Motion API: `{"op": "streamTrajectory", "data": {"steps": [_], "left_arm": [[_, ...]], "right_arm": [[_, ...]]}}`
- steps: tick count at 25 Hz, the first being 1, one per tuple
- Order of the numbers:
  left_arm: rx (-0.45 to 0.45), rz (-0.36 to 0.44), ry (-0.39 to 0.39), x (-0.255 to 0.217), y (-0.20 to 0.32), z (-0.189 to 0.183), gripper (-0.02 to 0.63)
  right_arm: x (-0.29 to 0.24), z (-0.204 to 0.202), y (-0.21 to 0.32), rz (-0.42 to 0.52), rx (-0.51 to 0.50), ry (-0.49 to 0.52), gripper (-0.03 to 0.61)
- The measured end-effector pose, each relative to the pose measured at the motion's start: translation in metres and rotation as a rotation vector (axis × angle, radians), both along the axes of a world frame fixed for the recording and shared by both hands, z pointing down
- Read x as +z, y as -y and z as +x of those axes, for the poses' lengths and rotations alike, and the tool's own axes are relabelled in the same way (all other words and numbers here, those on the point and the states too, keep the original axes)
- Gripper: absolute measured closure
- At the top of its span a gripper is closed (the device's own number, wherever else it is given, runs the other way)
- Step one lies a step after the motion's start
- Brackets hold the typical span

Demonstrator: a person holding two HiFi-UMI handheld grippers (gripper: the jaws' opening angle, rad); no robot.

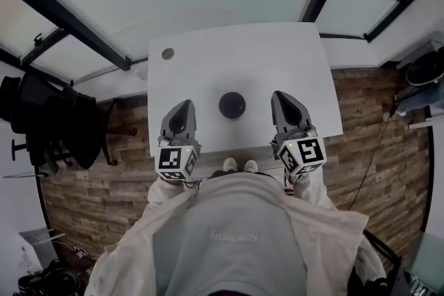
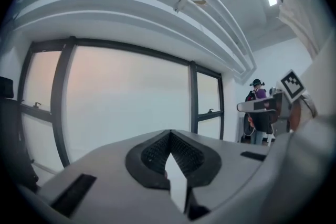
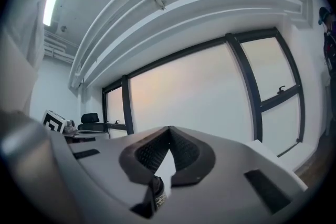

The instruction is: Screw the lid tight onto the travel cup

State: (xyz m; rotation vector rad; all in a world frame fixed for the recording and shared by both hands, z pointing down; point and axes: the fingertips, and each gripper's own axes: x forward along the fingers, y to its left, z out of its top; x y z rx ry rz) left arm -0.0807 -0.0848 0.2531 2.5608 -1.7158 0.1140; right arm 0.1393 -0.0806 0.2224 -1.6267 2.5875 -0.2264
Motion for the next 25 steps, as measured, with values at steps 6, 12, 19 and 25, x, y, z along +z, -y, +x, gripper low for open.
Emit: {"op": "streamTrajectory", "data": {"steps": [6,12,19,25], "left_arm": [[-0.065,-0.011,-0.01,-0.005,0.001,-0.005,0.607],[-0.026,0.058,0.036,-0.017,-0.006,0.012,0.607],[-0.001,0.117,0.119,-0.022,-0.012,0.029,0.606],[-0.002,0.079,0.122,-0.012,-0.015,0.021,0.607]], "right_arm": [[0.01,-0.01,-0.011,-0.022,-0.005,-0.018,0.557],[0.008,-0.019,-0.012,-0.005,-0.029,-0.023,0.557],[0.01,-0.017,-0.012,-0.011,-0.018,-0.034,0.557],[0.011,-0.019,-0.012,-0.017,-0.01,-0.033,0.557]]}}
